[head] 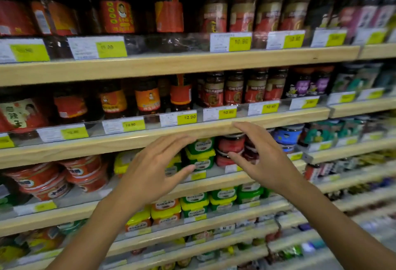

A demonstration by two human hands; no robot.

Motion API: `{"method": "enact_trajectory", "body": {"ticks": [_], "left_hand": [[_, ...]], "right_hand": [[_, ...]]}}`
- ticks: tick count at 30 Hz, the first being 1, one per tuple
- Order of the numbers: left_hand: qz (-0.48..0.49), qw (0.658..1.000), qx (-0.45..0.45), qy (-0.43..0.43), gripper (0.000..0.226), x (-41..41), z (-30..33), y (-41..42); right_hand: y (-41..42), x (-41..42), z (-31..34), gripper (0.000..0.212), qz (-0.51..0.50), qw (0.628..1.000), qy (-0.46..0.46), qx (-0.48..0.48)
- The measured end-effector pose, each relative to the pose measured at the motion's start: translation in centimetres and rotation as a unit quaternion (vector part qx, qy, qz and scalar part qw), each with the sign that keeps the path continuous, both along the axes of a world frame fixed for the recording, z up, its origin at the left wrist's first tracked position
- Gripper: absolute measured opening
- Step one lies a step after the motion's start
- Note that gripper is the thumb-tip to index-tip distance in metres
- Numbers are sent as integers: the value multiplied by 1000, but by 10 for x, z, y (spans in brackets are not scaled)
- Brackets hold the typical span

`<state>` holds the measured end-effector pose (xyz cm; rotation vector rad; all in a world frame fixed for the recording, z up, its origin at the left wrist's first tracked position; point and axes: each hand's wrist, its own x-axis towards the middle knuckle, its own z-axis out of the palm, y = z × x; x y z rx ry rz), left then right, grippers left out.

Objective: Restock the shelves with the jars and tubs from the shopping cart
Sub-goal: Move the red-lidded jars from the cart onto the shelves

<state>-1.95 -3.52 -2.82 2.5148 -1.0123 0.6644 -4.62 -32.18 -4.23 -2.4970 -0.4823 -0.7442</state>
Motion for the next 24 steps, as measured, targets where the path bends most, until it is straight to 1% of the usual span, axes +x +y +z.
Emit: {"method": "enact_trajectory", "body": {"ticks": [5, 11, 17, 24], "left_hand": [[-104, 991, 64, 54, 69, 11, -25, -75], [-206, 967, 116, 94, 69, 5, -58, -189], [-250, 948, 171, 99, 70, -14, -77, -312], [-301, 921, 217, 118, 76, -50, -90, -484]], "right_hand": [[-61, -56, -37, 72, -86, 995, 54, -20], [-148, -124, -70, 73, -168, 982, 92, -10], [-254, -186, -105, 79, -255, 958, 128, -2], [-389, -260, -137, 85, -343, 920, 179, 54]]}}
